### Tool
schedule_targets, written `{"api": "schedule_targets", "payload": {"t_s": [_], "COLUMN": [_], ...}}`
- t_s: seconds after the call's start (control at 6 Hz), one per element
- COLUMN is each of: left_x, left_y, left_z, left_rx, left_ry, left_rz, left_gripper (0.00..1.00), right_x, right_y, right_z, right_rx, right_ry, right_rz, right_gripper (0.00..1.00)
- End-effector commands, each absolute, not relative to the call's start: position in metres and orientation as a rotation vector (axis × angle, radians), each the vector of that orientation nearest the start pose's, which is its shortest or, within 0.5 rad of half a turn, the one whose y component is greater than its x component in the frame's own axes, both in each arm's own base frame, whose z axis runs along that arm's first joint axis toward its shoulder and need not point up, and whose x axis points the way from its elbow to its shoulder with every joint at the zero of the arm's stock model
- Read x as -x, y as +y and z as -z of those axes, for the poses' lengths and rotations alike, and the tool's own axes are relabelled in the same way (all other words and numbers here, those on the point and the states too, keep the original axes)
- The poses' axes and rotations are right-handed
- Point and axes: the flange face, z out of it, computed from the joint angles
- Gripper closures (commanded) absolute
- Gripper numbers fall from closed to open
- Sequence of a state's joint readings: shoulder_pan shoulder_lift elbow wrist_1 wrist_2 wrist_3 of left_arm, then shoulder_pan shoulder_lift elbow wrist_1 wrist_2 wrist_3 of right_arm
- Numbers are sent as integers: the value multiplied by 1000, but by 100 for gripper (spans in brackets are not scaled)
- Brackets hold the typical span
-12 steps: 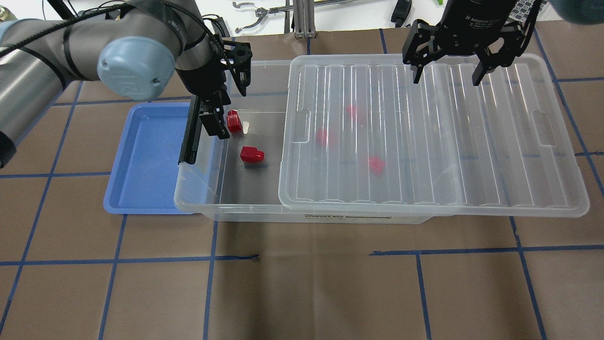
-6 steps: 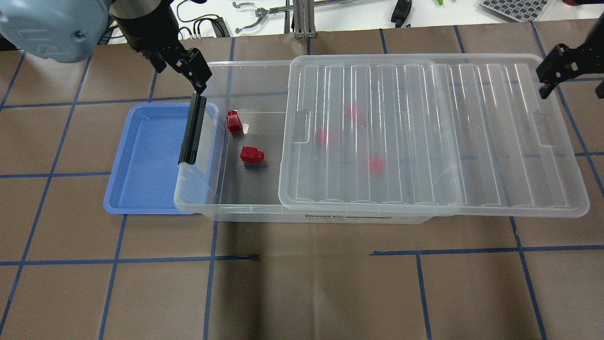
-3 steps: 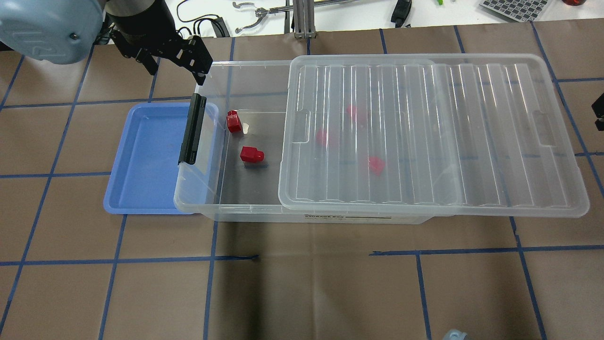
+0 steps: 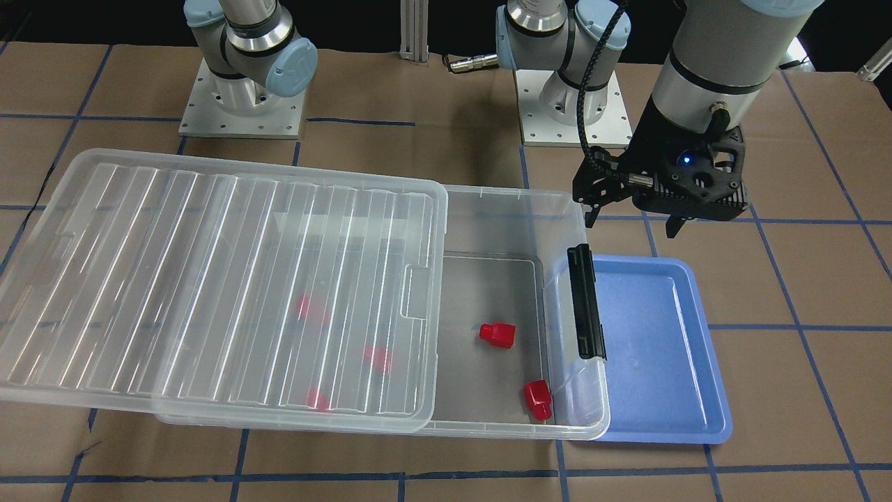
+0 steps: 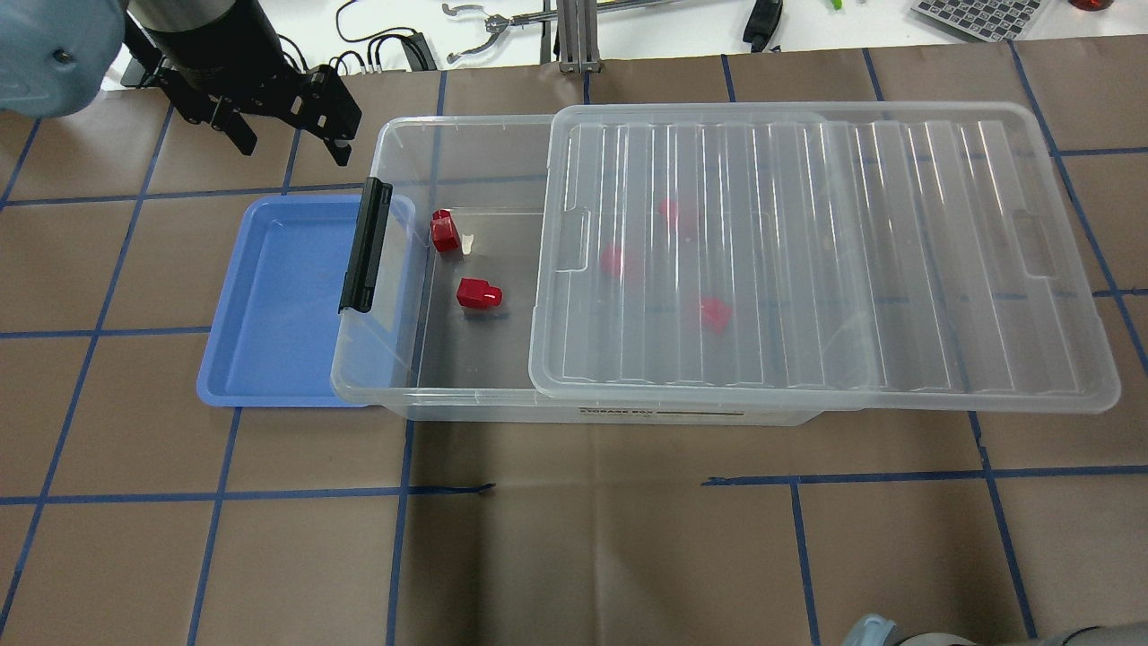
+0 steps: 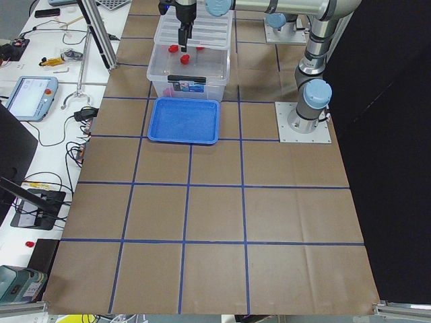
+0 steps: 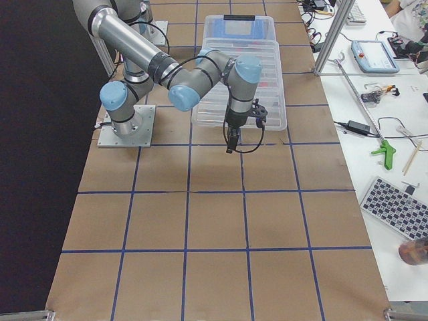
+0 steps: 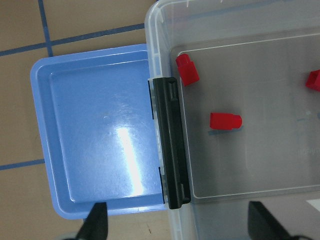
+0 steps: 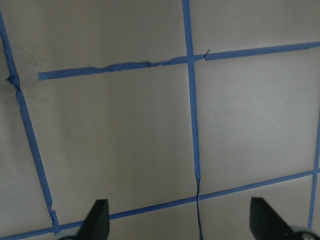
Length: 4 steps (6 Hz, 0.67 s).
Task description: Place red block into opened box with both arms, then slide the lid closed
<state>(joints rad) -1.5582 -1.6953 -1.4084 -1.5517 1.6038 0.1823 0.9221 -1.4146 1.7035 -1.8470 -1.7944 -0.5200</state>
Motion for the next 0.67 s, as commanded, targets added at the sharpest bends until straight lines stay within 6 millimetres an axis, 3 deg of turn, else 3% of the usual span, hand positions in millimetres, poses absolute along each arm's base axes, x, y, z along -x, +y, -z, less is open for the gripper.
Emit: {"api": "schedule_targets", "payload": {"t_s": [0.0, 0.5], "left_x": [122, 121], "left_y": [-551, -553], "left_z": [-505, -506], "left_rx": [-289, -288], "left_ry": [3091, 3089], "left_rz": [80, 96], "left_gripper": [2, 2], "right_x": [220, 206], "right_y": [-487, -491], "right_z": [-347, -347], "right_rx": [-316, -317], "right_ry": [3241, 3187], "right_rz": [-250, -200], "right_gripper": [0, 0]}}
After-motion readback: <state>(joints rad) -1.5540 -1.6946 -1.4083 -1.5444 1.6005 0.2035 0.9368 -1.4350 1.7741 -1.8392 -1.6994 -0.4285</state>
